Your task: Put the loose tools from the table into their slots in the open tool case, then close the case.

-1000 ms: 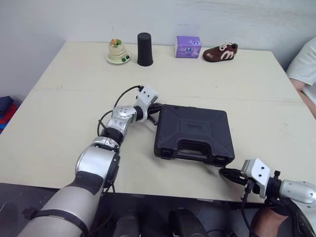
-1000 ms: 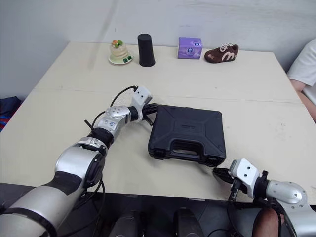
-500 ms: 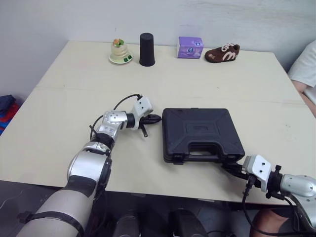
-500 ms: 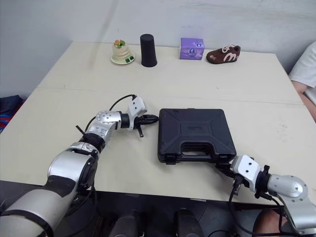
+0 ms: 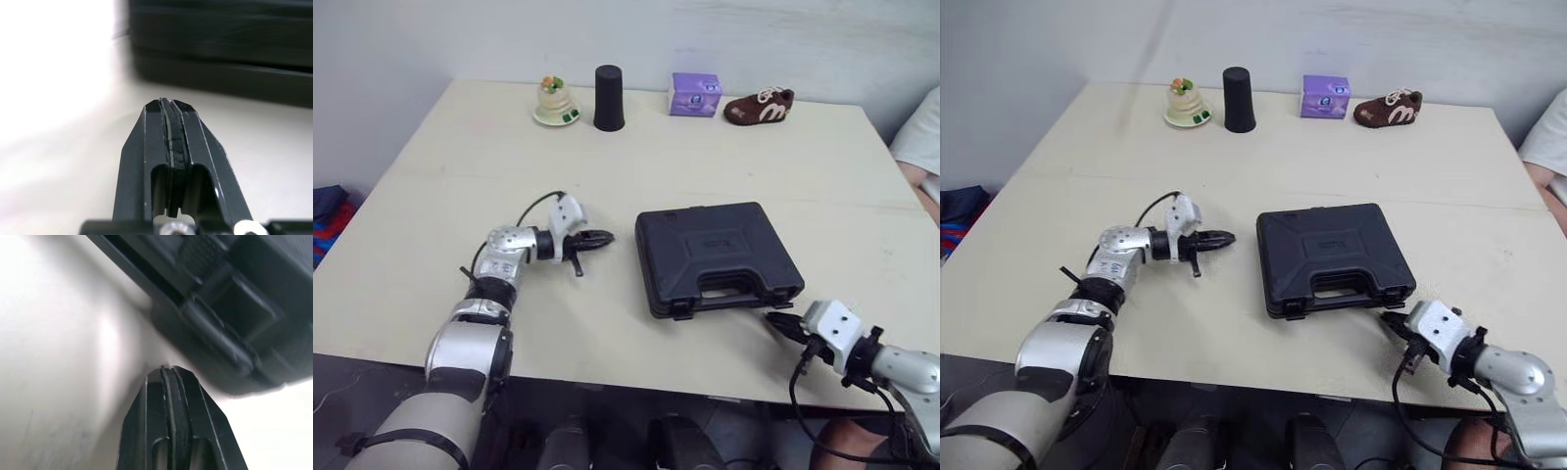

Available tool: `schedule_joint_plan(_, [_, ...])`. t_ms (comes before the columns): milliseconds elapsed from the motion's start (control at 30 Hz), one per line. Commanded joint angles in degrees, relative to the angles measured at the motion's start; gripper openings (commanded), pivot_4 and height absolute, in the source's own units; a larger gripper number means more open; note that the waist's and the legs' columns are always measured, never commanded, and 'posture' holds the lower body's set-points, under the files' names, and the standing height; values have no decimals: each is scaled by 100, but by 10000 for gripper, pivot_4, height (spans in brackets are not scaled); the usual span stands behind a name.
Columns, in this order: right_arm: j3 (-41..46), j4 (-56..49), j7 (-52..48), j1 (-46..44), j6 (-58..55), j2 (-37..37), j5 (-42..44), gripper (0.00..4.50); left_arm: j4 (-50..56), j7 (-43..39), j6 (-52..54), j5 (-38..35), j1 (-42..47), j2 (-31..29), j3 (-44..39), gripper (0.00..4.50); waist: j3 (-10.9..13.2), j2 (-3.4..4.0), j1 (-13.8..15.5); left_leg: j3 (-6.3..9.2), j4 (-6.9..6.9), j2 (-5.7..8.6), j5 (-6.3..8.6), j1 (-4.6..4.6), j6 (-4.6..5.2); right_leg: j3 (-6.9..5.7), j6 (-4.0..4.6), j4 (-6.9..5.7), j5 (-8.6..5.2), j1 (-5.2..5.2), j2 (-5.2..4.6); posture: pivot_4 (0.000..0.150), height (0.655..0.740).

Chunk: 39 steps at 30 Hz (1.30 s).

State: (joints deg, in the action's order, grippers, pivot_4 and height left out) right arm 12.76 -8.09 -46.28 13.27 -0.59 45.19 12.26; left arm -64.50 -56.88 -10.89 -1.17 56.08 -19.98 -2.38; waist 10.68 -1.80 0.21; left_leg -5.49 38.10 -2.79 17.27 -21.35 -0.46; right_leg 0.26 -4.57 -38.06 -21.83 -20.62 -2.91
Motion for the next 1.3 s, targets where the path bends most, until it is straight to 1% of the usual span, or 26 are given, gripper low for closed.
schedule_joint_plan(33, [490, -481, 255, 351, -570, -75, 220, 0, -43, 737, 282, -29, 438, 267, -62, 405, 0, 0, 41, 0, 1, 3, 4, -2, 7, -2, 0, 1, 0, 0, -6, 1500, 7341])
schedule_joint_plan(167, [626, -855, 647, 501, -1017, -254, 109, 0, -408, 1334, 375, 152, 849, 686, 61, 405, 0, -1, 92, -4, 3, 19, 11, -12, 21, -7, -9, 9, 4, -3, -21, 1500, 7341])
schedule_joint_plan(300, [609, -911, 986, 416, -1172, -383, -126, 0, -753, 1893, 477, 337, 1165, 991, 172, 405, 0, 0, 63, -11, 2, 20, 10, -12, 19, -3, -10, 10, 4, -8, -19, 1500, 7341])
schedule_joint_plan(400, [504, -774, 1161, 280, -1126, -409, -333, 0, -905, 2103, 485, 475, 1299, 1153, 249, 405, 0, 0, -27, -19, -3, 13, 5, -11, 10, 4, -10, 9, 4, -14, -9, 1500, 7341])
schedule_joint_plan(467, [399, -442, 1608, -85, -937, -516, -708, 0, -985, 2114, 496, 574, 1360, 1226, 315, 405, 0, -1, -53, -23, -6, 6, 0, -11, 2, 9, -10, 8, 4, -18, 0, 1500, 7341])
schedule_joint_plan(533, [346, -118, 1853, -409, -708, -595, -916, 0, -1025, 1992, 517, 552, 1368, 1241, 273, 405, 0, 2, -45, -27, -5, 6, -2, -10, -1, 11, -10, 5, 4, -21, 2, 1500, 7341])
schedule_joint_plan(767, [46, 454, 1756, -1120, 159, -775, -991, 0, -983, 1474, 242, 466, 1320, 1167, 143, 405, 0, 5, -18, -54, -6, 8, -5, -31, -2, 17, -10, -15, 4, -67, 5, 1500, 7341])
schedule_joint_plan(833, [6, 535, 1738, -1282, 251, -853, -948, 0, -961, 1379, 210, 456, 1271, 1111, 122, 405, 0, 5, -36, -75, -4, 7, -5, -40, -1, 16, -10, -30, 4, -90, 7, 1500, 7341])
schedule_joint_plan(933, [-189, 539, 1554, -1410, 345, -927, -922, 0, -877, 1171, 142, 439, 1160, 1022, 95, 405, 0, 5, -51, -83, -1, 1, -5, -38, -2, 18, -10, -41, 4, -96, 12, 1500, 7341])
schedule_joint_plan(1033, [-331, 526, 1622, -1600, 331, -1118, -902, 0, -712, 833, 78, 385, 984, 892, 94, 405, 0, 5, -110, -92, -4, -8, -6, -28, -5, 25, -9, -47, 4, -96, 22, 1500, 7341])
schedule_joint_plan(1167, [-662, 403, 1597, -1871, 156, -1427, -928, 0, -204, 234, 167, 226, 593, 640, 113, 405, -1, 6, -229, -97, -6, -13, -7, -20, -11, 30, -6, -58, 2, -96, 25, 1500, 7341])
schedule_joint_plan(1300, [-897, 403, 1609, -2060, 59, -1608, -1058, 0, 519, 36, 433, 86, 134, 316, 124, 405, -1, 6, -278, -108, -7, -22, -8, -11, -14, 45, -2, -70, 0, -98, 29, 1500, 7341])
